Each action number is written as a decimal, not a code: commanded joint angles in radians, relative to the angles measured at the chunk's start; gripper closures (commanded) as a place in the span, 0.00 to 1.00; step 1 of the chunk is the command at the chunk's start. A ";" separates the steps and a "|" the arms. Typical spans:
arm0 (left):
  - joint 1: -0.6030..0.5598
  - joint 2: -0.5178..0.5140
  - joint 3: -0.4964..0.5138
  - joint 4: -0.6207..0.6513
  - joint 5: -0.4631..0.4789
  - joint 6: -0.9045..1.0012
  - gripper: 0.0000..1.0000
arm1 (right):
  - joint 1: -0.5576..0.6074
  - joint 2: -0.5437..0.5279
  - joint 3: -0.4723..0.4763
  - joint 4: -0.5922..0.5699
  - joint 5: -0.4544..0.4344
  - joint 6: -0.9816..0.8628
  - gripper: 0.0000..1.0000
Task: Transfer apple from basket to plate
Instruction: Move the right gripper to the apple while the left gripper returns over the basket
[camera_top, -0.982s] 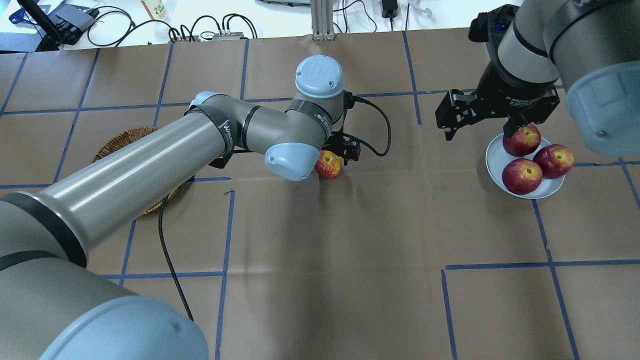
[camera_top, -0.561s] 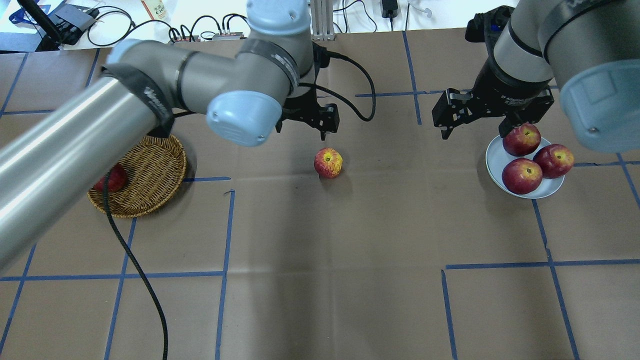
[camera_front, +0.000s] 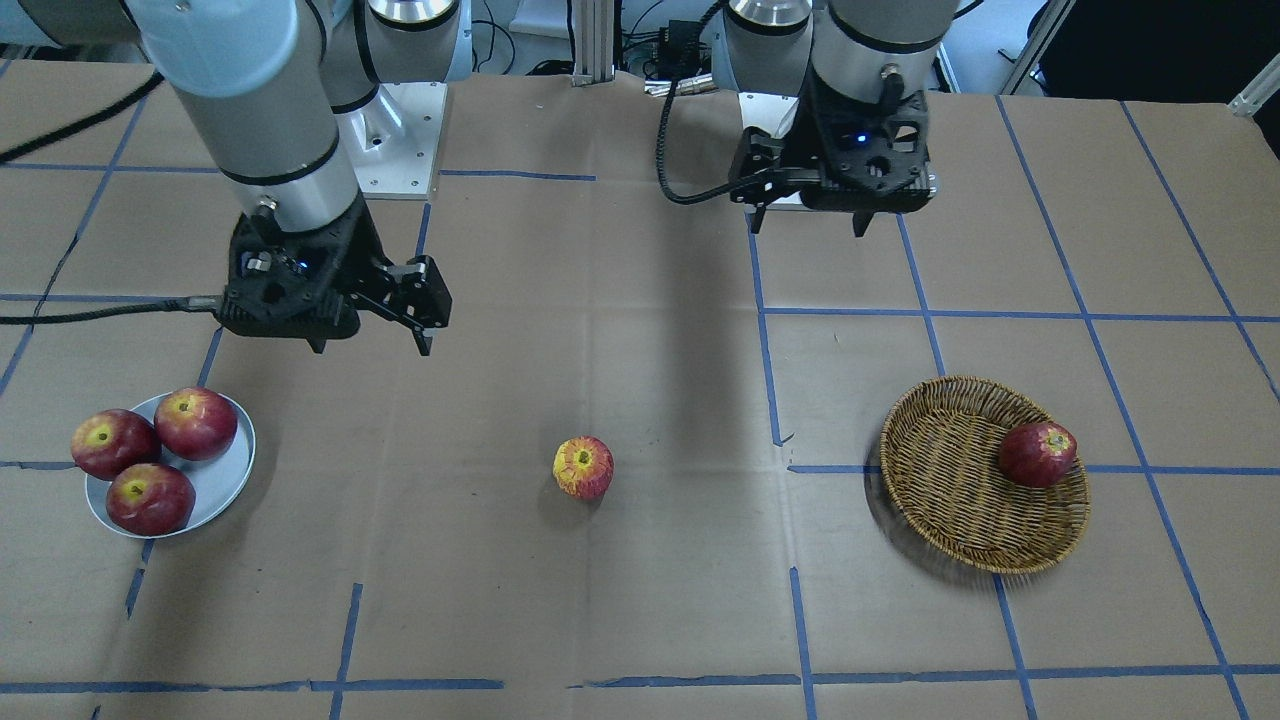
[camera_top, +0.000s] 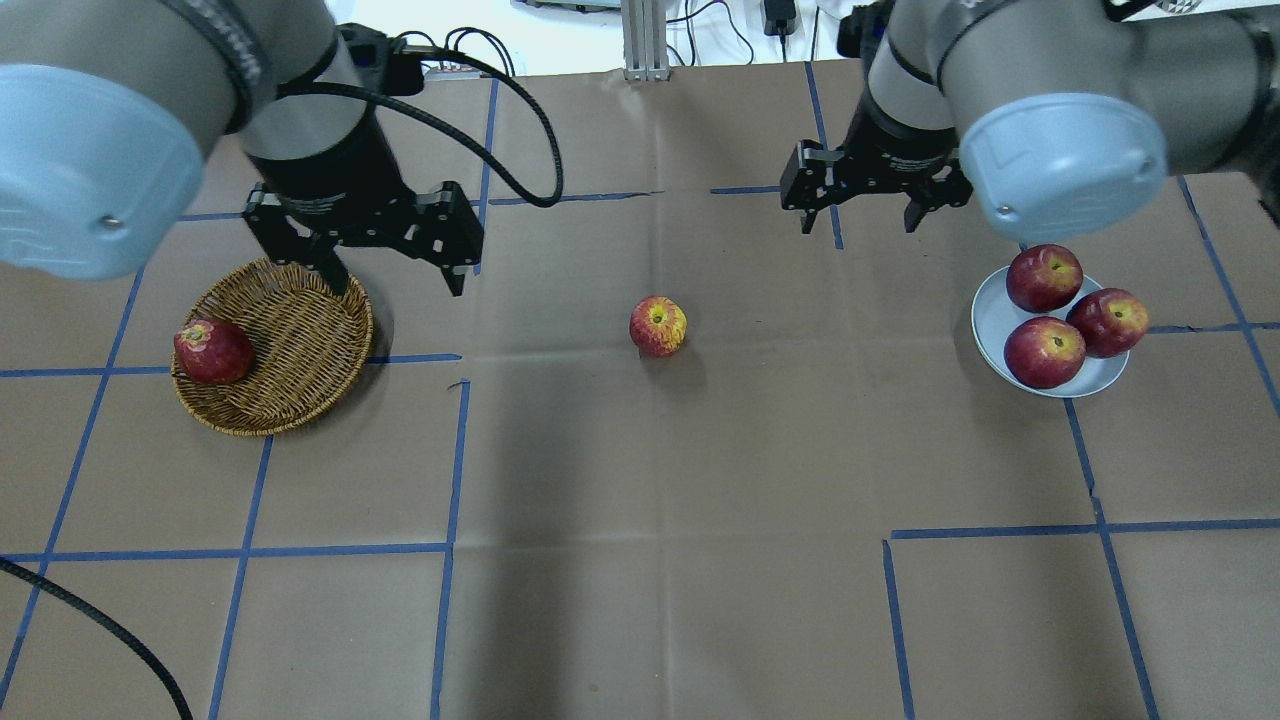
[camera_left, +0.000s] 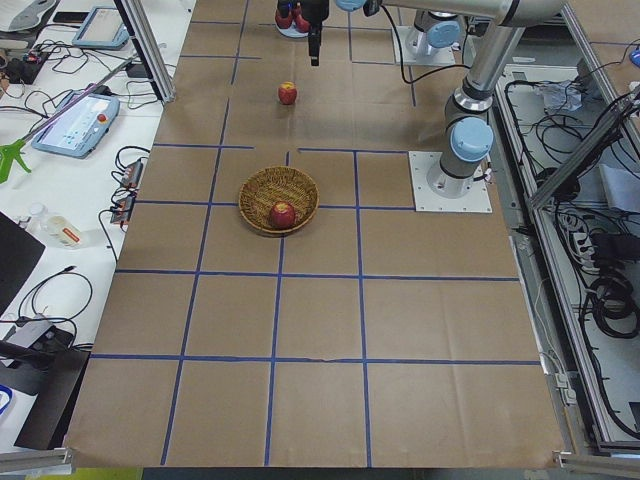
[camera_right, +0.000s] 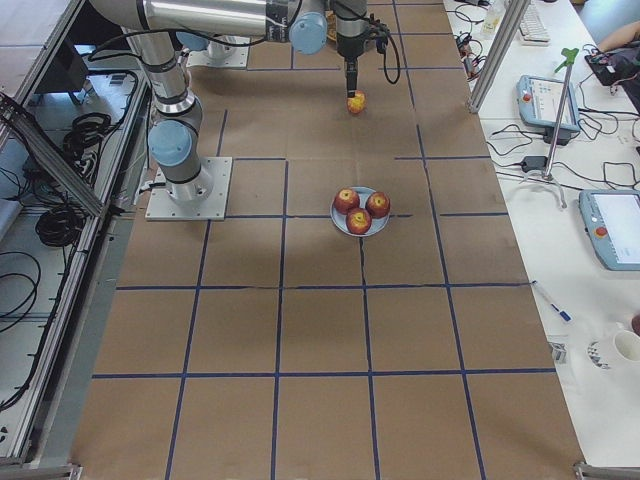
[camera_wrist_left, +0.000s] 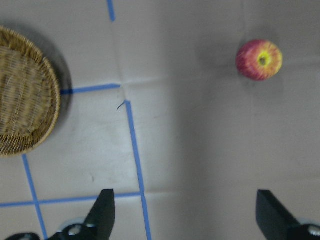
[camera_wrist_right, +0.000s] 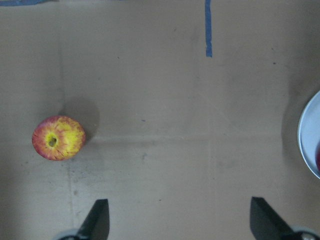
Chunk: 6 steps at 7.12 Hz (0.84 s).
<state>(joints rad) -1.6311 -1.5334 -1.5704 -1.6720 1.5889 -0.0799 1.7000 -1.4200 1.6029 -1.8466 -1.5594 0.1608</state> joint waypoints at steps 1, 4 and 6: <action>0.103 0.042 -0.025 -0.032 0.000 0.000 0.01 | 0.100 0.131 -0.079 -0.063 -0.001 0.130 0.00; 0.050 0.039 -0.031 -0.025 0.011 0.003 0.01 | 0.191 0.254 -0.086 -0.198 -0.013 0.247 0.00; 0.051 0.036 -0.022 -0.014 0.014 0.078 0.01 | 0.249 0.355 -0.069 -0.303 -0.018 0.261 0.00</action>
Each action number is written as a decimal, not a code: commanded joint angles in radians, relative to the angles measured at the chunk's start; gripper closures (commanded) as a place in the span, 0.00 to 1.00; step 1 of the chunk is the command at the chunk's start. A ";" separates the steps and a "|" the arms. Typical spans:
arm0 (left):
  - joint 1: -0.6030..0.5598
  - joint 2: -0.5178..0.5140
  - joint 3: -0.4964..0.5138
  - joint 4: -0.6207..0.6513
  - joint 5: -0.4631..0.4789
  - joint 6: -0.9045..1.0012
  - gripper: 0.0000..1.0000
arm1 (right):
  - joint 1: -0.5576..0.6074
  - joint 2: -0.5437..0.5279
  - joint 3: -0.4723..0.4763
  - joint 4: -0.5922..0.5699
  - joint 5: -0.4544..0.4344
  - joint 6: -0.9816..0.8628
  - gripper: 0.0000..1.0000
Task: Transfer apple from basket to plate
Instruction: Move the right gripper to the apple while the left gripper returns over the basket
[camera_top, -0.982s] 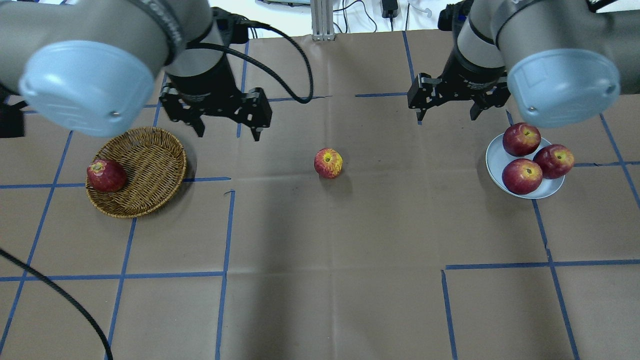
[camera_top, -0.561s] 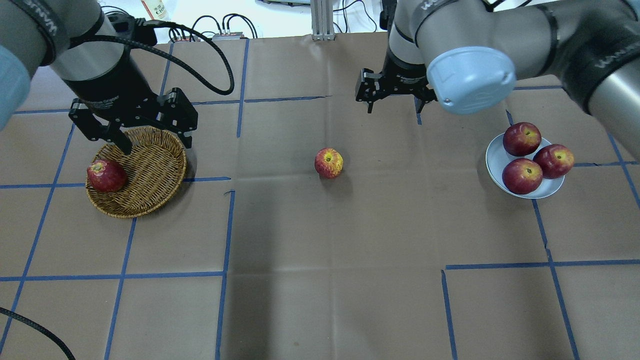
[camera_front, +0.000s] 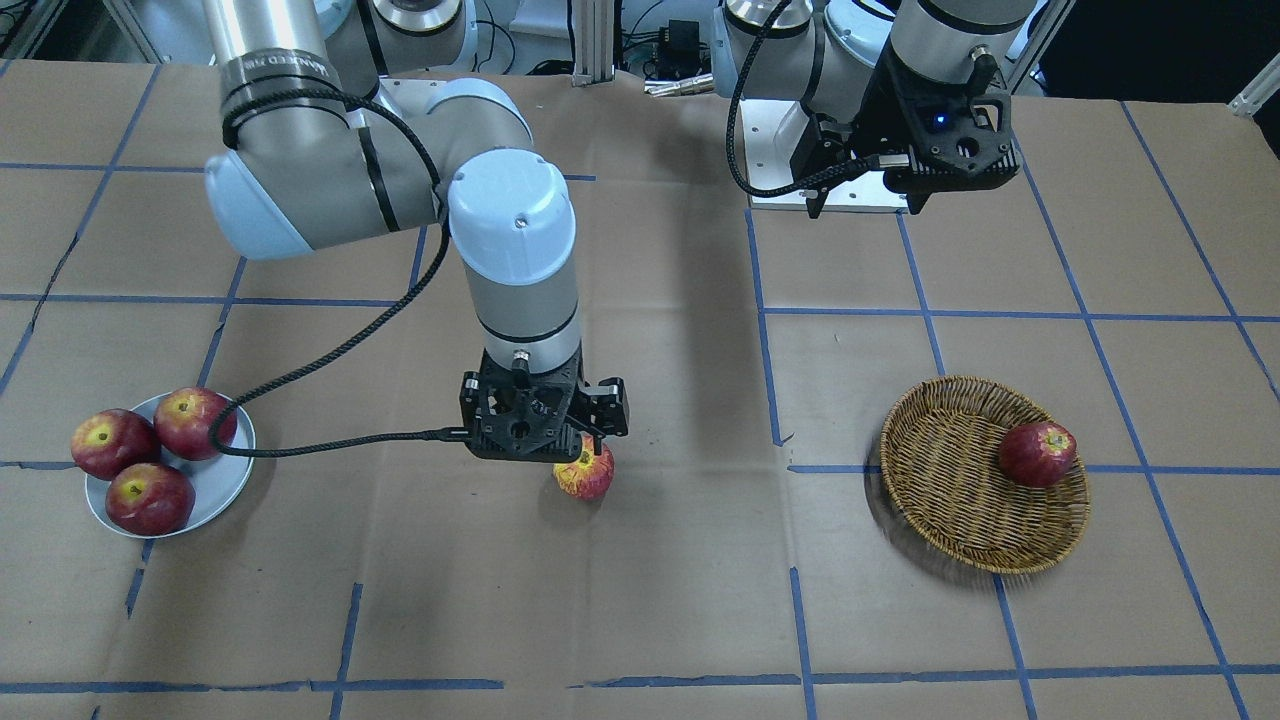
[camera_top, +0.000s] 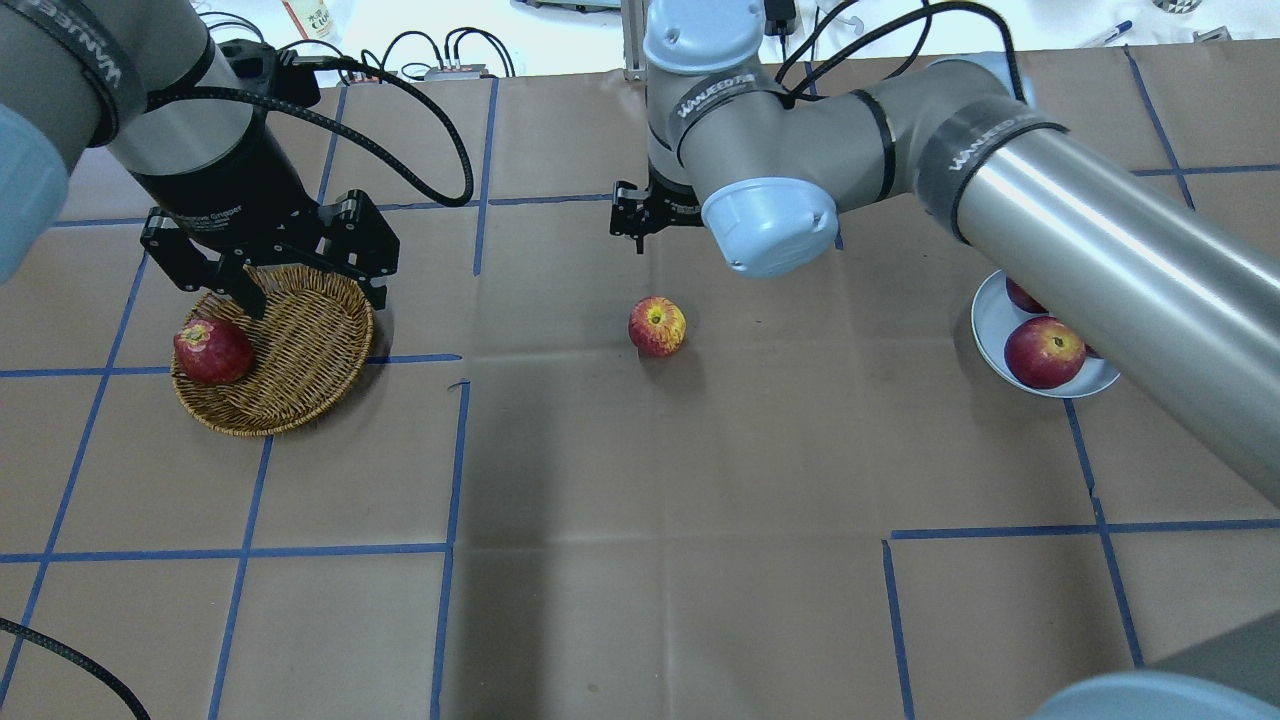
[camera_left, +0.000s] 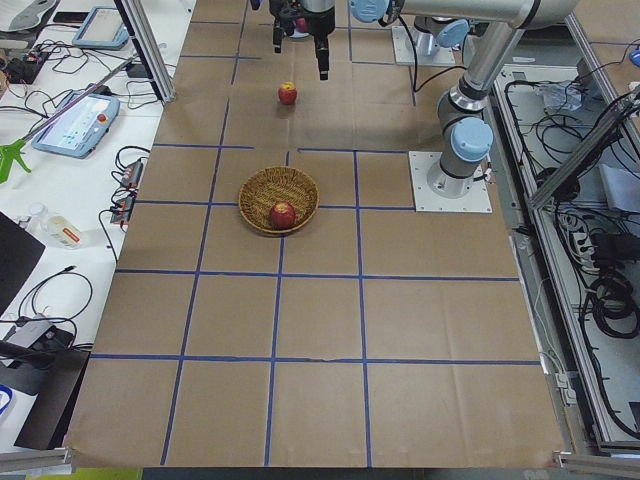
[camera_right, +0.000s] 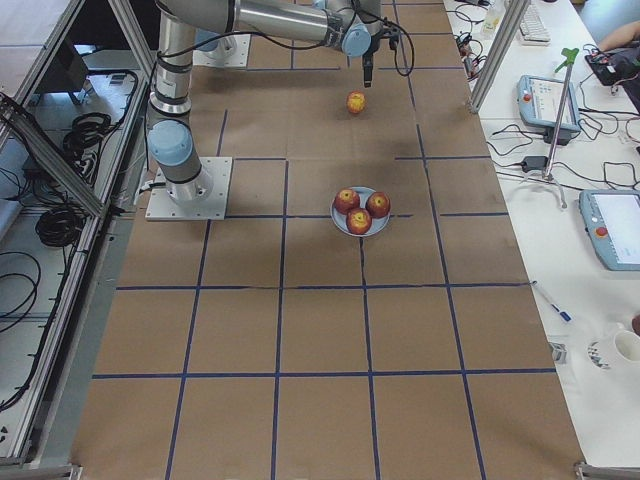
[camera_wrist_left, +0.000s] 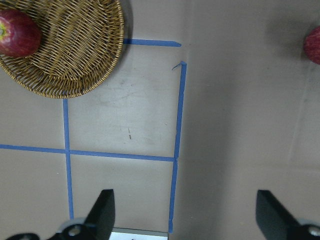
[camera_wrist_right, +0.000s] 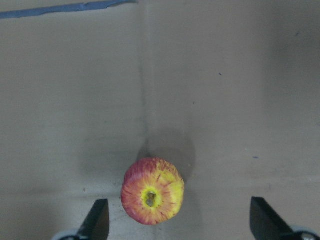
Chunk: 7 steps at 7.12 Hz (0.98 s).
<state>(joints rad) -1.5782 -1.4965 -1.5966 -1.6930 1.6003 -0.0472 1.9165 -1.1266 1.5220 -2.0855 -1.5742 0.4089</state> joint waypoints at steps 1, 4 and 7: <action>-0.002 -0.001 0.010 0.007 0.001 0.067 0.01 | 0.035 0.074 0.036 -0.111 -0.001 0.016 0.00; 0.000 0.001 0.010 0.006 0.003 0.069 0.01 | 0.032 0.093 0.119 -0.238 -0.042 -0.068 0.00; -0.002 -0.001 0.012 0.006 0.003 0.069 0.01 | 0.039 0.134 0.130 -0.246 -0.032 -0.061 0.00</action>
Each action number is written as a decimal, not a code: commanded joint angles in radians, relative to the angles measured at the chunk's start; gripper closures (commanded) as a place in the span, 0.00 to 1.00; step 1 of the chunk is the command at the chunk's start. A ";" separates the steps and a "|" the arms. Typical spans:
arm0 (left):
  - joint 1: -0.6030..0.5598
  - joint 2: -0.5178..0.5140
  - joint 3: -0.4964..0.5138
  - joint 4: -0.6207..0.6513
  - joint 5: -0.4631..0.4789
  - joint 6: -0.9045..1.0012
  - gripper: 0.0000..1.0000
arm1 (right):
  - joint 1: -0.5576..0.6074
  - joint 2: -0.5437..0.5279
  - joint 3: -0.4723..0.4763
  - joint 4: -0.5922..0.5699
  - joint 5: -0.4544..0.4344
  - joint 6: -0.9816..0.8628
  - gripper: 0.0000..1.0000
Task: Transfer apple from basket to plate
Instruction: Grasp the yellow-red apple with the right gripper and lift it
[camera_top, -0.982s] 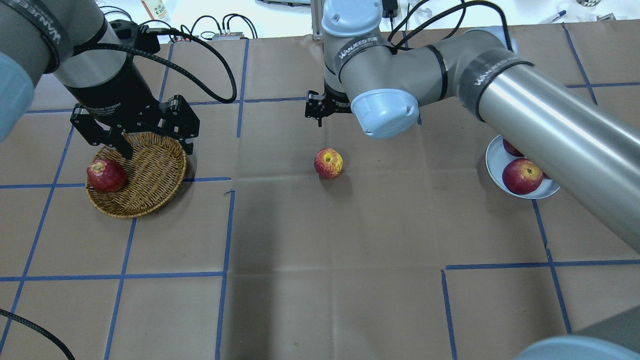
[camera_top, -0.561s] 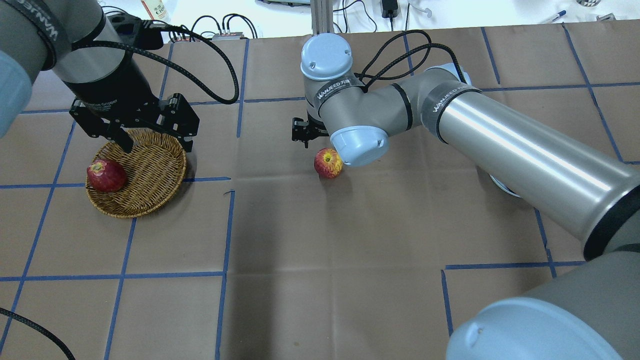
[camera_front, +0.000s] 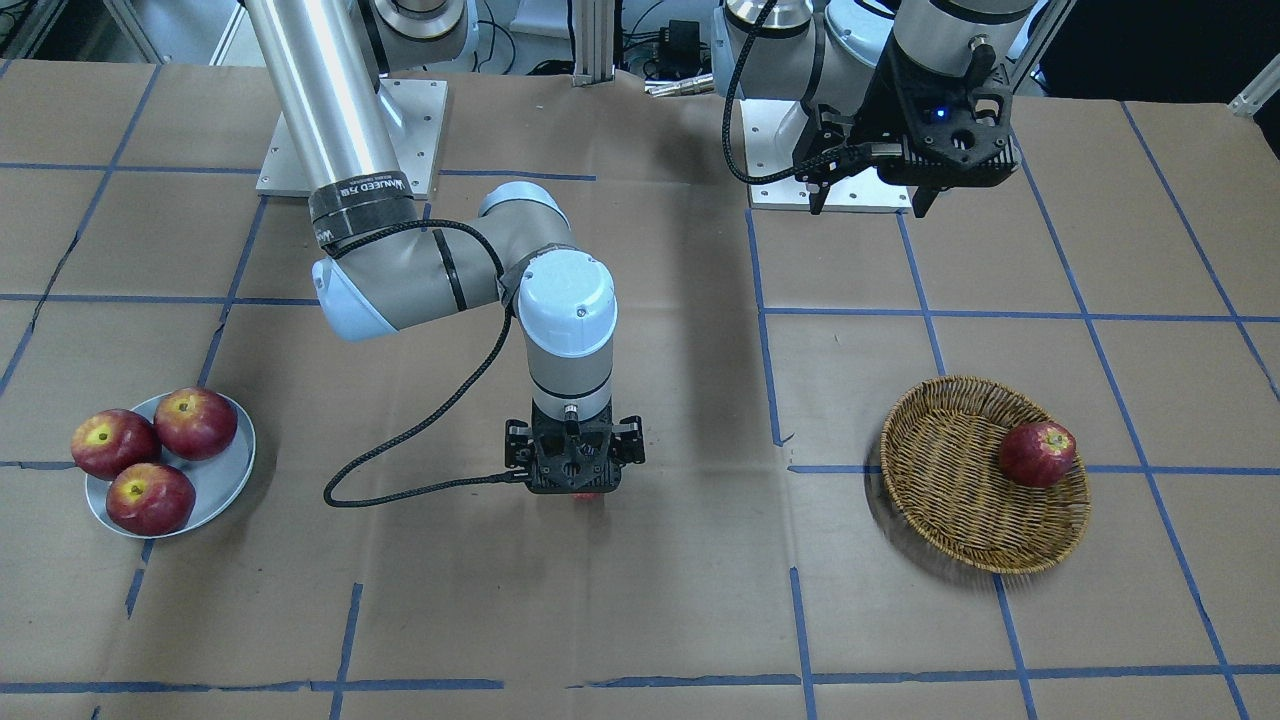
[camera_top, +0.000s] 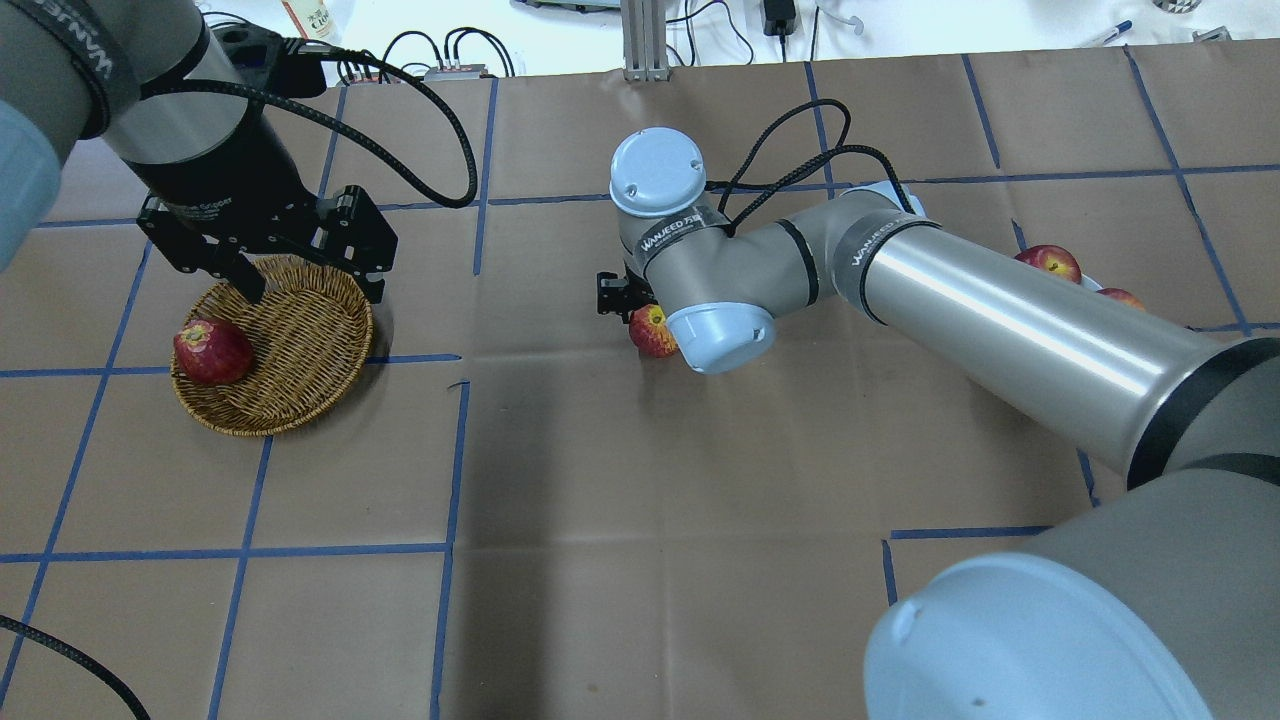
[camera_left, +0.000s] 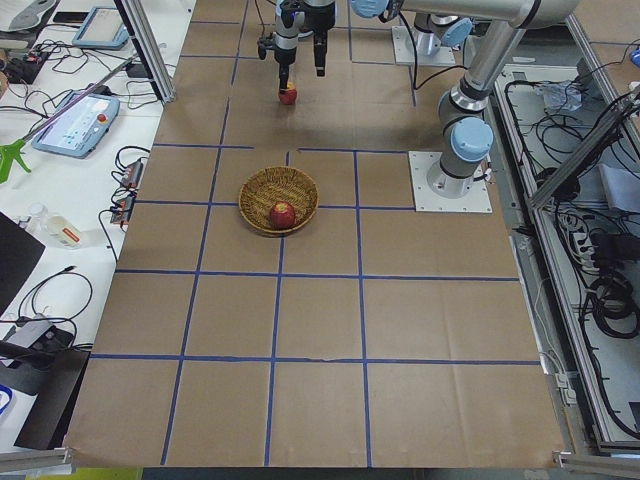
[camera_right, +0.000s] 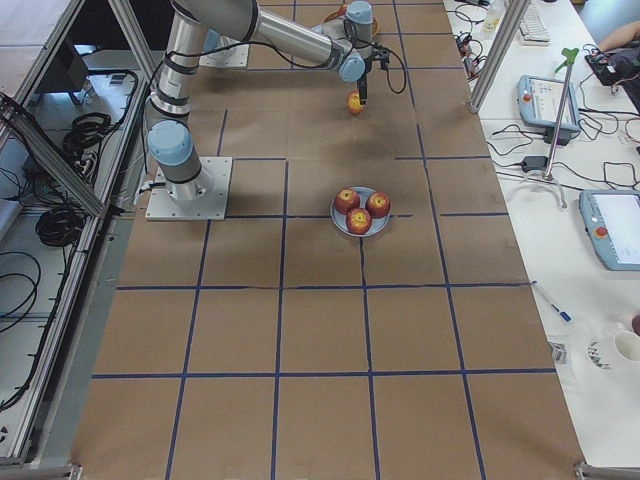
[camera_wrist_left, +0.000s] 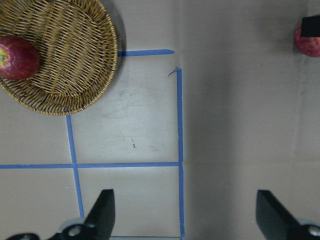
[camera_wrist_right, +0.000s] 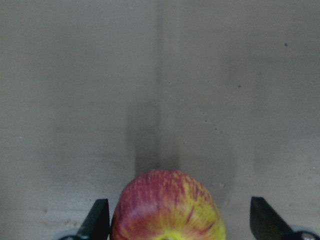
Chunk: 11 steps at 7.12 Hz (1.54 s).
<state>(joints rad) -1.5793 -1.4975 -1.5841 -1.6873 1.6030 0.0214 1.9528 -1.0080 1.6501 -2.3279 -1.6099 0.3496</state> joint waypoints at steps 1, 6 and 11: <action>-0.001 0.003 -0.003 0.000 0.000 0.000 0.01 | 0.003 0.019 -0.001 -0.008 0.004 0.000 0.19; 0.001 0.013 -0.017 0.000 0.000 0.000 0.01 | -0.017 -0.052 -0.090 0.055 -0.007 -0.012 0.43; -0.001 0.013 -0.020 0.001 0.000 -0.001 0.01 | -0.364 -0.326 -0.073 0.448 0.002 -0.471 0.43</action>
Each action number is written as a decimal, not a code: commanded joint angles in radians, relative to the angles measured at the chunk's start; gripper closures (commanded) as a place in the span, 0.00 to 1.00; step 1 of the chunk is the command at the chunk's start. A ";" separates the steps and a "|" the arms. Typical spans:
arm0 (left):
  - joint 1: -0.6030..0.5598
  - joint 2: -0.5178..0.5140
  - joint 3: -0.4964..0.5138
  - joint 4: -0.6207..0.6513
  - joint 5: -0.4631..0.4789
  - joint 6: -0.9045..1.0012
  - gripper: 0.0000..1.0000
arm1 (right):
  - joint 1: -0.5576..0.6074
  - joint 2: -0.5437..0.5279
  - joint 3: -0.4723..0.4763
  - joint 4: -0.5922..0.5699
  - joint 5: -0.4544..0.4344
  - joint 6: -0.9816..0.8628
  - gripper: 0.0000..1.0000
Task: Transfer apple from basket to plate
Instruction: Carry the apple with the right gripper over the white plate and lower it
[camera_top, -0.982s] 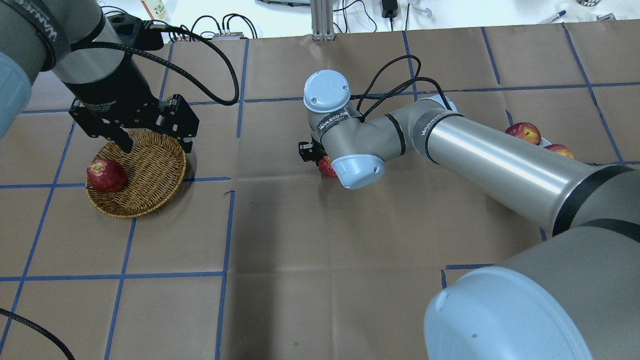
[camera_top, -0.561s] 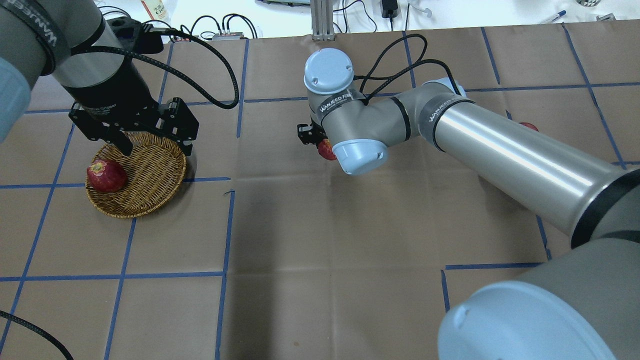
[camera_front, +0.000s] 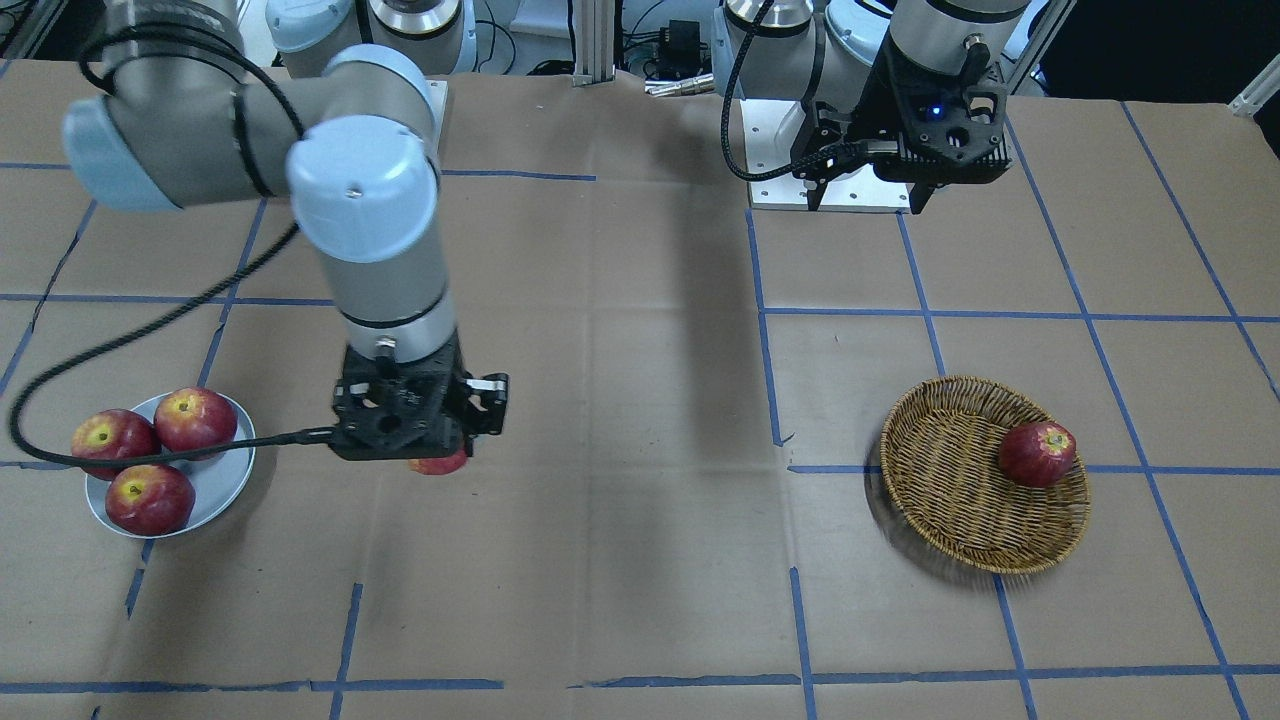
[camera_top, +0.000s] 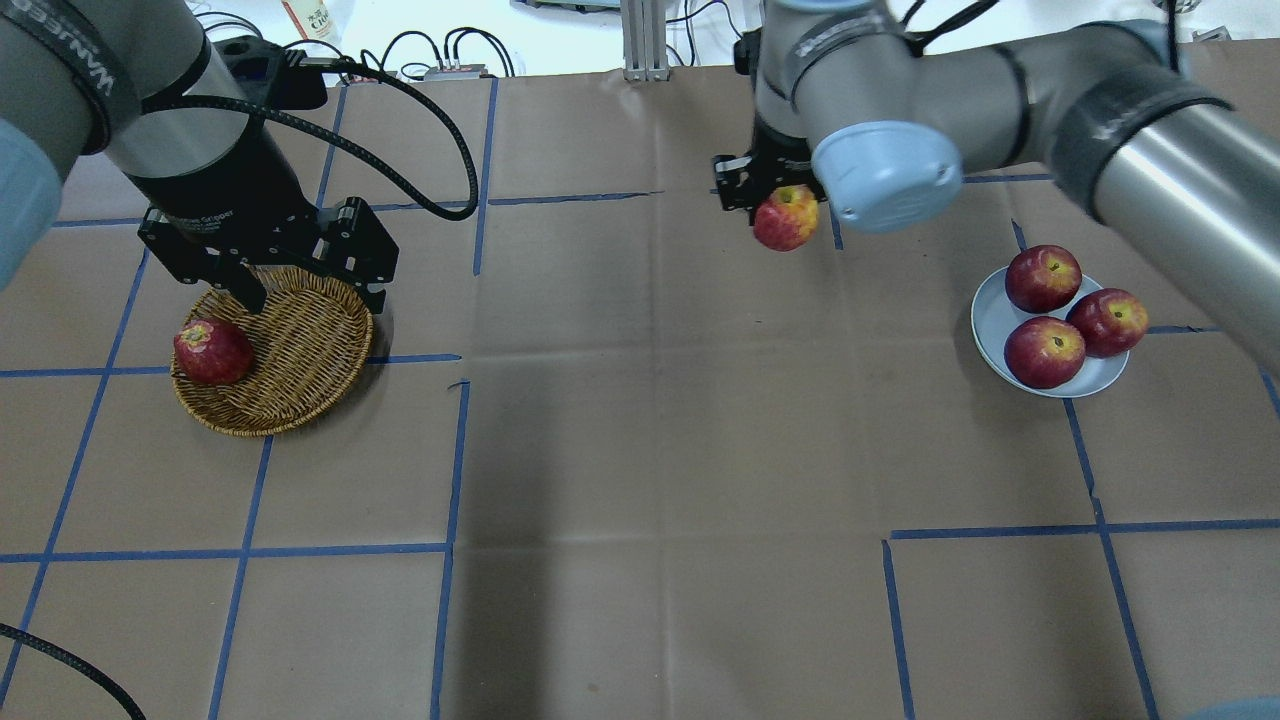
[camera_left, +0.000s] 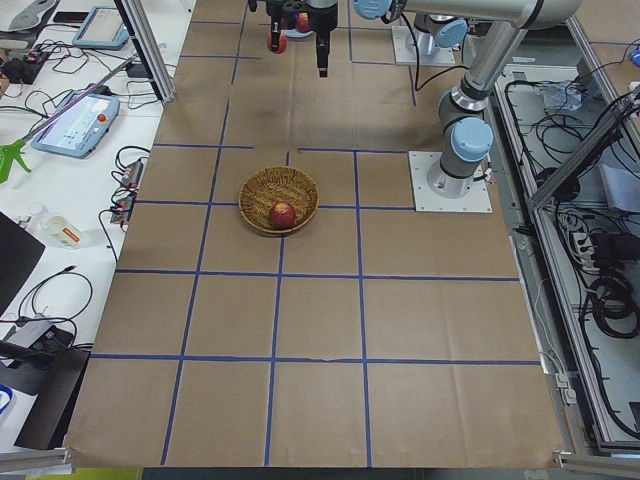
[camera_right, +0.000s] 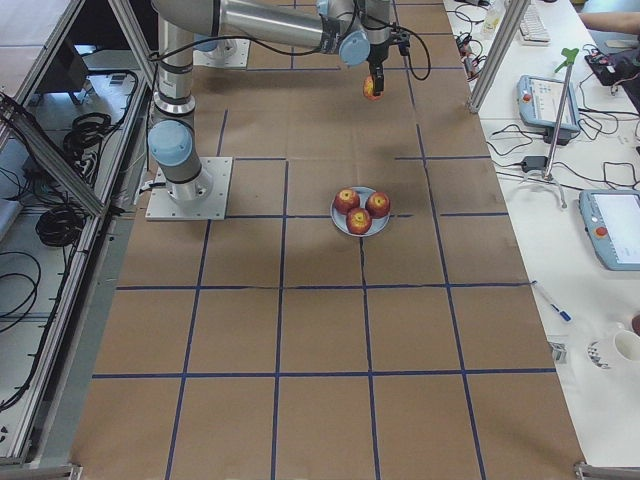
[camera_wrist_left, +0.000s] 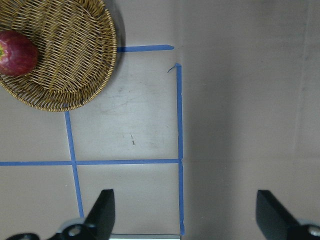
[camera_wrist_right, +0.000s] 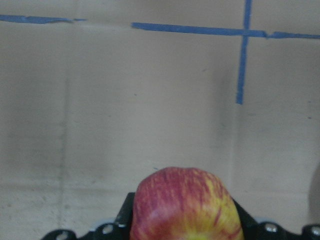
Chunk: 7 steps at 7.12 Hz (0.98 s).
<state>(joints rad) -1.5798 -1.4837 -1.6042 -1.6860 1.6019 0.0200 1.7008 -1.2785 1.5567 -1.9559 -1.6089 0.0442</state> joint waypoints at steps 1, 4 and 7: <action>-0.002 0.003 -0.003 -0.001 0.000 0.000 0.01 | -0.210 -0.094 0.063 0.066 0.001 -0.281 0.43; 0.000 0.000 0.001 0.000 0.000 0.000 0.01 | -0.484 -0.105 0.181 -0.012 0.015 -0.628 0.43; 0.003 0.003 -0.003 -0.001 0.001 0.000 0.01 | -0.578 -0.097 0.343 -0.229 0.075 -0.727 0.43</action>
<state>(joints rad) -1.5792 -1.4807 -1.6062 -1.6872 1.6017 0.0199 1.1468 -1.3777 1.8338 -2.0991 -1.5463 -0.6563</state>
